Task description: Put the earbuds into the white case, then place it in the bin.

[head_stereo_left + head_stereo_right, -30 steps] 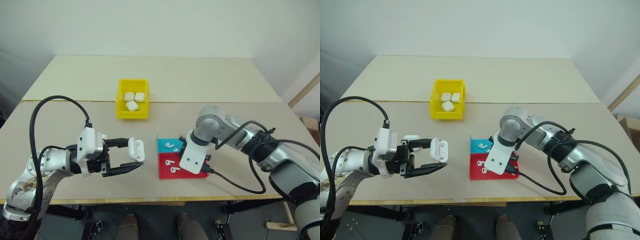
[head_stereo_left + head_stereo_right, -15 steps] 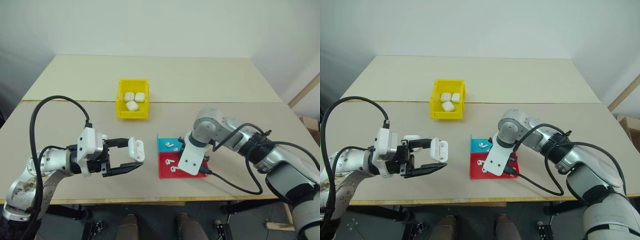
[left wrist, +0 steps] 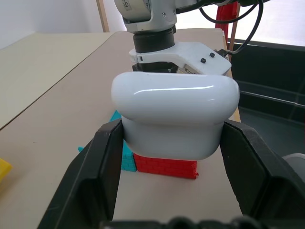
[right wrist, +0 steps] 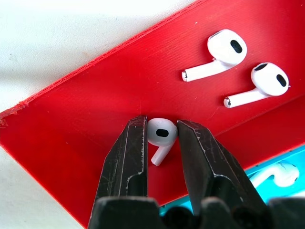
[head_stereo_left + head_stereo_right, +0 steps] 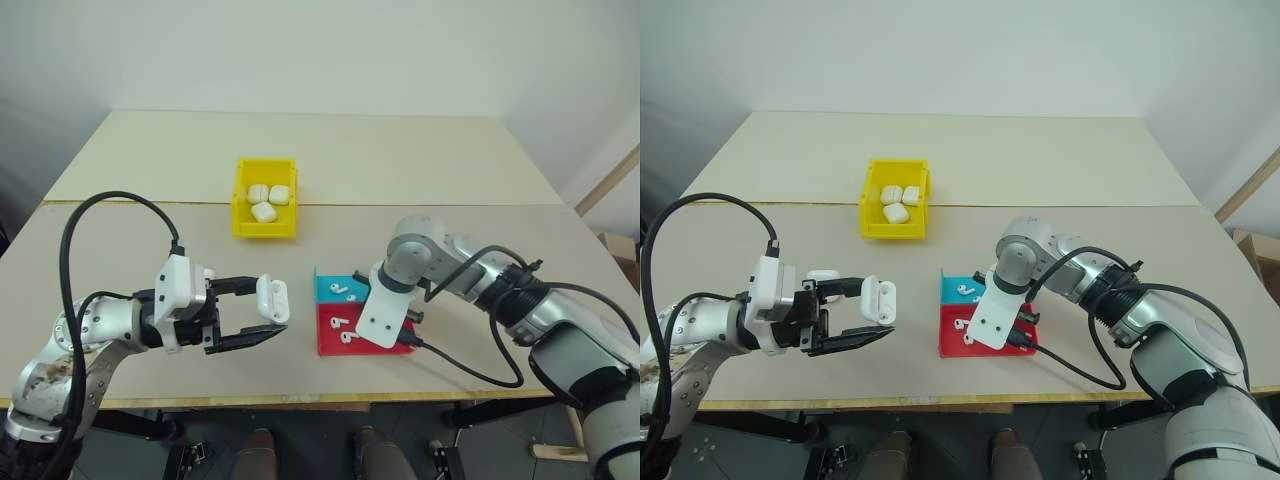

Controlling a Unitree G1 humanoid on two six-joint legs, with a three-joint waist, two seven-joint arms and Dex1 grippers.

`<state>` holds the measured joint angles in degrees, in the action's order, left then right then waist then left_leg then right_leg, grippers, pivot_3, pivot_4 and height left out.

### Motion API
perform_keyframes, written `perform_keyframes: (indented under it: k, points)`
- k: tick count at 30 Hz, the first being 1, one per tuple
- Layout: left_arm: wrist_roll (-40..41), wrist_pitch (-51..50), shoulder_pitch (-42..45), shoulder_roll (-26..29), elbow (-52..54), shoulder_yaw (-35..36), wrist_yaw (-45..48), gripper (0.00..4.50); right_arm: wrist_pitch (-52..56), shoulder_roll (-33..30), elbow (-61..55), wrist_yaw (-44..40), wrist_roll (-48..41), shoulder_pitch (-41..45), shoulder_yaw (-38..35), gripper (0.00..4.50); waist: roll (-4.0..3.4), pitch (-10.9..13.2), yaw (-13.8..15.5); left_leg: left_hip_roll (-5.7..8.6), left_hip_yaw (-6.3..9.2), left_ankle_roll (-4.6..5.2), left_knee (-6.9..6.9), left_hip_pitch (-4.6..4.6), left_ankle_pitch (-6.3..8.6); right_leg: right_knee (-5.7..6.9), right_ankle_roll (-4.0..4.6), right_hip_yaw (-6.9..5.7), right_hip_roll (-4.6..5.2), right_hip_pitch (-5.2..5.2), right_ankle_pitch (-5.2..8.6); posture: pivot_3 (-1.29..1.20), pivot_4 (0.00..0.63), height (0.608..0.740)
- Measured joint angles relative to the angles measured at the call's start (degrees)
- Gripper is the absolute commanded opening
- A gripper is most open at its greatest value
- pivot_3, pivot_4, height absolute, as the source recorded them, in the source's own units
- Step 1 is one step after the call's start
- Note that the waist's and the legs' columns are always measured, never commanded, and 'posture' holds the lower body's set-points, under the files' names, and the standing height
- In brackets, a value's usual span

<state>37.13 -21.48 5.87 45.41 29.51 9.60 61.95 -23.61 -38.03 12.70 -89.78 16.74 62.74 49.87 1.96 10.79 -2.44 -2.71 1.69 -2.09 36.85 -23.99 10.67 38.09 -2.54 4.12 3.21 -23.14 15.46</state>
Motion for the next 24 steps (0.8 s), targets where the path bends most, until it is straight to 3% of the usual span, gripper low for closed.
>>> perform_keyframes:
  k: [14,19,24]
  points:
    - [-0.02,0.00,-0.21,-0.10,0.04,-0.17,-0.17,2.80,0.57,-1.12,-1.24,0.00,-0.73,-0.06,-0.06,1.21,-0.01,0.01,0.01,0.00,0.00,0.00,0.00,-0.01,0.00,0.00,0.01,0.00,0.00,-0.01,0.00,0.00,0.150,0.740]
    - [0.12,0.06,0.32,-0.95,-0.05,-0.37,-0.01,2.80,11.27,-7.83,-10.98,0.00,-14.75,-0.14,-4.03,1.21,-0.13,0.08,0.24,0.00,0.02,0.00,-0.01,-0.07,0.00,-0.01,0.00,-0.01,0.02,-0.03,0.00,0.00,0.150,0.740]
    - [2.60,0.09,1.57,-2.40,-0.15,-0.19,0.10,2.80,25.45,-12.56,-17.66,0.75,-31.11,-6.02,-19.52,1.21,-0.12,0.08,0.50,0.01,0.05,0.01,-0.01,-0.06,0.01,-0.05,0.00,-0.04,0.02,0.04,0.00,0.00,0.150,0.740]
